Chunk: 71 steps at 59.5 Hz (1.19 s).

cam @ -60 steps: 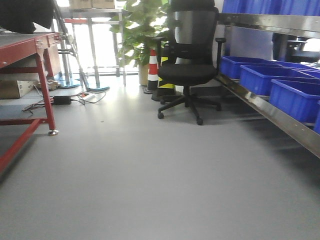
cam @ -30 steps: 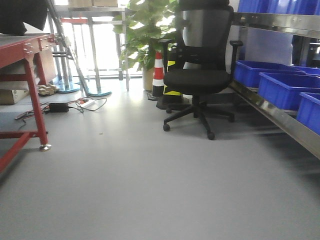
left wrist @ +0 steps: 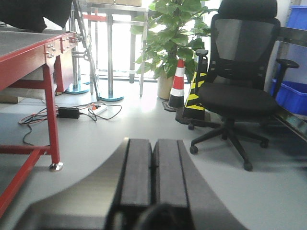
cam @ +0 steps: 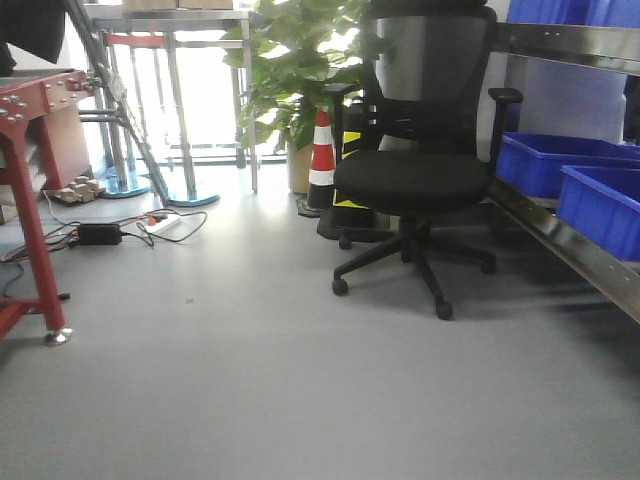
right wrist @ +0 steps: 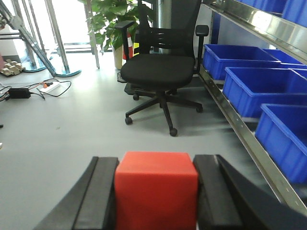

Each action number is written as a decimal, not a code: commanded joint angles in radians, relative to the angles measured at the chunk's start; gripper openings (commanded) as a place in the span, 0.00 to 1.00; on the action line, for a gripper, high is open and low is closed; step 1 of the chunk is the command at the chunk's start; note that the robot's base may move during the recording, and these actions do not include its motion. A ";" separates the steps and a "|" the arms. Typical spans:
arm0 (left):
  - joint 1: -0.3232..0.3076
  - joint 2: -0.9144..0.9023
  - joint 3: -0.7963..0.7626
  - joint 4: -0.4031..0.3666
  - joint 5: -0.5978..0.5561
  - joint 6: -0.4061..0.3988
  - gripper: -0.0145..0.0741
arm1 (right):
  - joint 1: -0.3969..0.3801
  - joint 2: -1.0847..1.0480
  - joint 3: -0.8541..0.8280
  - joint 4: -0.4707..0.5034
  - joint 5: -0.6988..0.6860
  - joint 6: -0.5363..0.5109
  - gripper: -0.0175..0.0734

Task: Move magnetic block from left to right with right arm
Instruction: 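Drive past the black office chair toward the other table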

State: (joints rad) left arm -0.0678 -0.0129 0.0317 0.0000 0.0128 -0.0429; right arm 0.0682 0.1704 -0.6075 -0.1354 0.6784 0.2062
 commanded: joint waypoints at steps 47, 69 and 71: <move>-0.002 -0.014 0.010 0.000 -0.089 -0.004 0.03 | -0.001 0.018 -0.024 -0.010 -0.093 -0.009 0.43; -0.002 -0.010 0.010 0.000 -0.089 -0.004 0.03 | -0.001 0.019 -0.024 -0.010 -0.094 -0.009 0.43; -0.002 -0.010 0.010 0.000 -0.089 -0.004 0.03 | -0.001 0.019 -0.024 -0.010 -0.094 -0.009 0.43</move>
State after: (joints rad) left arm -0.0678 -0.0129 0.0317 0.0000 0.0128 -0.0429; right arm 0.0682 0.1704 -0.6075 -0.1354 0.6784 0.2062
